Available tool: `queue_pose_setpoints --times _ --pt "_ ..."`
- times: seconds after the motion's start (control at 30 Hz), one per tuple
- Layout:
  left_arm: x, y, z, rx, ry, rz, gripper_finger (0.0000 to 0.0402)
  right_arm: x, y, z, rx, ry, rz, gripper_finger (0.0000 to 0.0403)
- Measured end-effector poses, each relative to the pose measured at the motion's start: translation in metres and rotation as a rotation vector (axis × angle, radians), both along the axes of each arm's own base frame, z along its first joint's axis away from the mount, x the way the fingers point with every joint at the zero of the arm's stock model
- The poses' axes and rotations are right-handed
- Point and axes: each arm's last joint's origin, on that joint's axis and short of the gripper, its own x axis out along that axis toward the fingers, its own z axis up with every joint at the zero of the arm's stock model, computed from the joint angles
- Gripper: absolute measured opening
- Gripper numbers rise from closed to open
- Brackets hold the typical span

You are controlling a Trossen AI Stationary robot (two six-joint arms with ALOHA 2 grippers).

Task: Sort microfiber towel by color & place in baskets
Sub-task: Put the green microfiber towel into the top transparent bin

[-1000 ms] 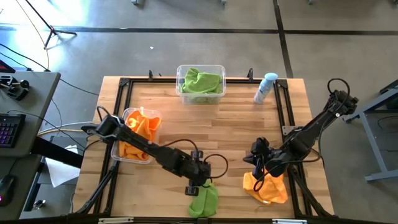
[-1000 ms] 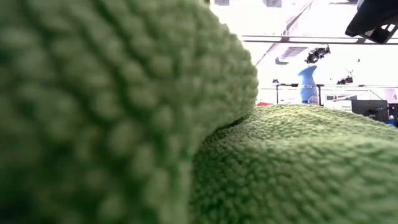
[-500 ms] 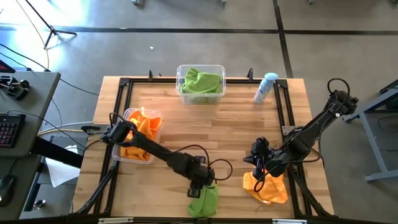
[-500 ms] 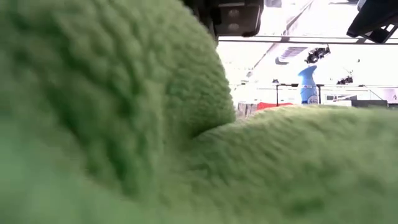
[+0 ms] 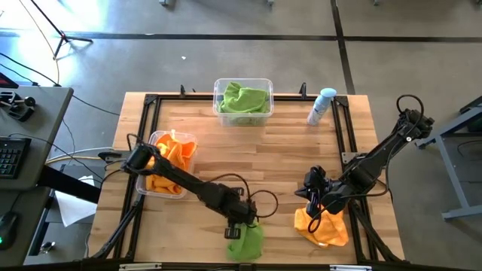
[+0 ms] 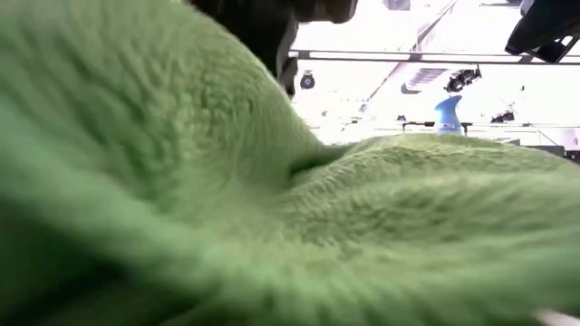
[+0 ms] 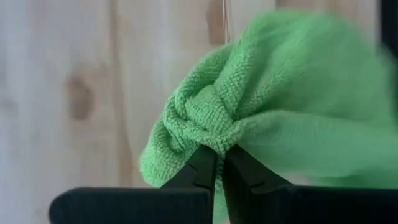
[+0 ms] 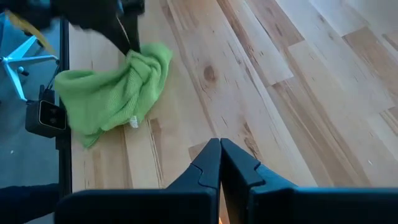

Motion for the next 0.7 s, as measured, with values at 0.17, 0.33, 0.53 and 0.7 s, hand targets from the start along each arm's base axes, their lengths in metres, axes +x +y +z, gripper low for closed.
queue_pose_setpoints --times 0.17,0.33,0.53,0.7 --pt "-0.014 0.012 0.057 0.033 -0.143 0.079 0.0001 0.0 0.0 0.0 -0.014 -0.009 -0.006 0.0" --pt "-0.038 0.036 0.121 0.095 -0.331 0.181 0.0001 0.001 -0.001 0.001 -0.034 -0.03 -0.029 0.0" --pt "-0.068 0.082 0.185 0.203 -0.548 0.36 0.0 0.001 -0.002 0.001 -0.031 -0.047 -0.059 0.0" --pt "-0.084 0.135 0.217 0.326 -0.641 0.451 0.0 0.002 -0.002 0.002 -0.025 -0.069 -0.104 0.0"
